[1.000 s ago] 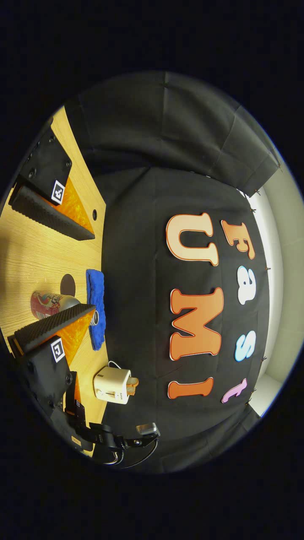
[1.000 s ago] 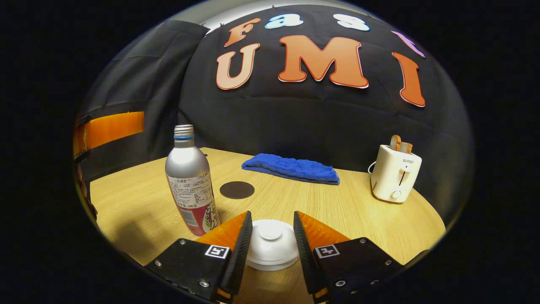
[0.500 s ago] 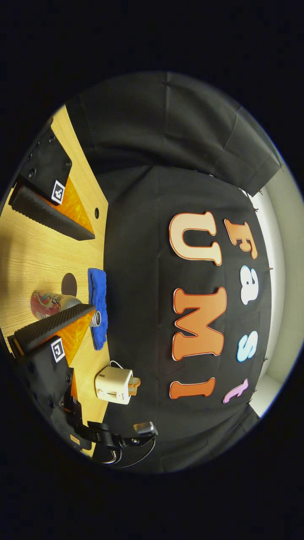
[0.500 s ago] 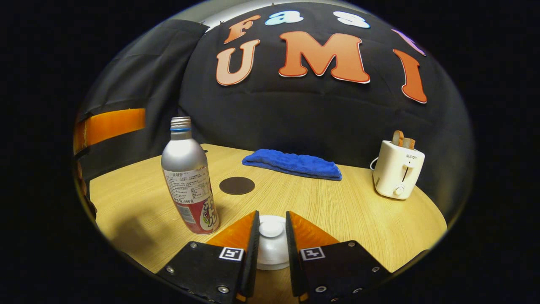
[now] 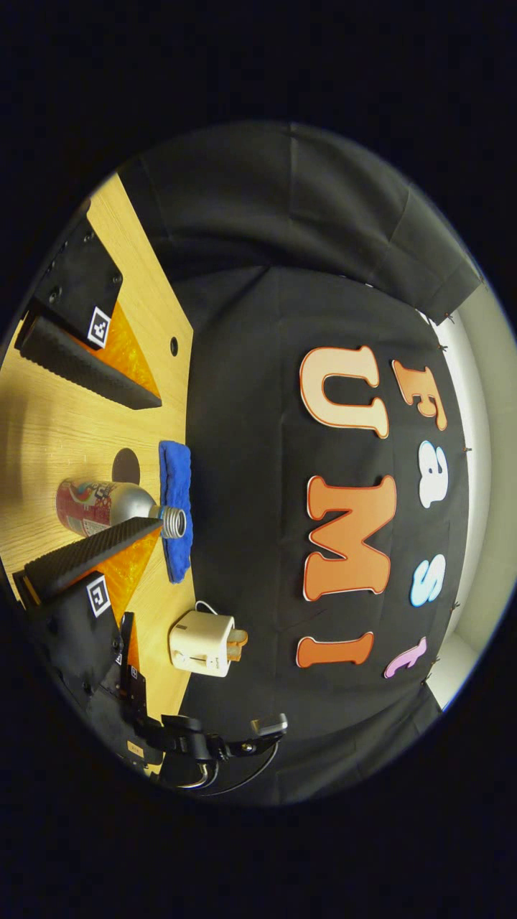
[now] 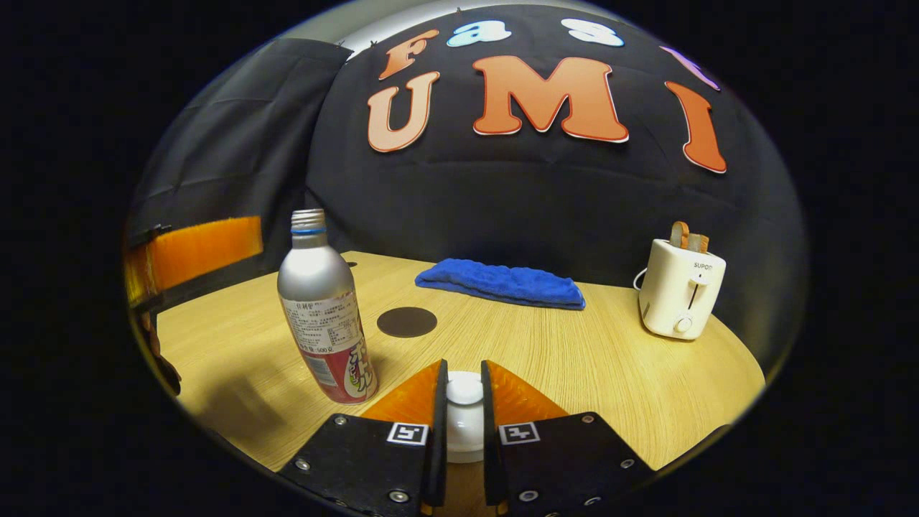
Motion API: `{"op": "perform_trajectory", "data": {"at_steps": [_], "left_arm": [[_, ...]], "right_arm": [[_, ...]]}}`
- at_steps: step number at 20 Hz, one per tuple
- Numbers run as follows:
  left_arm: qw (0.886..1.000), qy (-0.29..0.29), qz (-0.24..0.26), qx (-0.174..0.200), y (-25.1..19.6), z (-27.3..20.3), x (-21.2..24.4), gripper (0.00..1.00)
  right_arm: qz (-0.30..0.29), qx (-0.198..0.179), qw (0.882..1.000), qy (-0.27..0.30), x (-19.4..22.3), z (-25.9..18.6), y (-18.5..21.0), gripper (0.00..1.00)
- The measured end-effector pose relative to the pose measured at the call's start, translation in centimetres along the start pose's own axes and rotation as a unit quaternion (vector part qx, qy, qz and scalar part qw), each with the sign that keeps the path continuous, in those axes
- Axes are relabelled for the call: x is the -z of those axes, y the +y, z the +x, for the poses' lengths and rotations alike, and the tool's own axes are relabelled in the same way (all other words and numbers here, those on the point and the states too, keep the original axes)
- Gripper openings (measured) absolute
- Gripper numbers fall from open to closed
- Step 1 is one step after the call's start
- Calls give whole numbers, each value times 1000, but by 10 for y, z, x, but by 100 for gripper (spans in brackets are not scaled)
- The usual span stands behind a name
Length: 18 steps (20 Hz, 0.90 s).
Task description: Open the teacup lid with one hand, grasp the water bottle and pour water into the teacup with the other hand; after pouring, place the water bottle on the coaster and then close the teacup lid.
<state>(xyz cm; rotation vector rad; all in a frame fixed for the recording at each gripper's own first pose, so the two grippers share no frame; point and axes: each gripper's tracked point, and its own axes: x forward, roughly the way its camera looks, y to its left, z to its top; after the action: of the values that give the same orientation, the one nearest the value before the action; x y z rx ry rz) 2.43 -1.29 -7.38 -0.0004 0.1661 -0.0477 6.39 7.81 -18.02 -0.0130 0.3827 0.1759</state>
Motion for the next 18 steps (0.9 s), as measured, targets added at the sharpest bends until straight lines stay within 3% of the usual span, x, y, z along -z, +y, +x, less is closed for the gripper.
{"op": "perform_trajectory", "data": {"at_steps": [11,18], "left_arm": [[996,53,-34,57,-31,15,40,99],[993,92,-16,71,-45,33,73,97]], "right_arm": [[39,14,998,-41,-36,-37,-32,21],[38,43,996,-65,-50,-64,-62,21]]}}
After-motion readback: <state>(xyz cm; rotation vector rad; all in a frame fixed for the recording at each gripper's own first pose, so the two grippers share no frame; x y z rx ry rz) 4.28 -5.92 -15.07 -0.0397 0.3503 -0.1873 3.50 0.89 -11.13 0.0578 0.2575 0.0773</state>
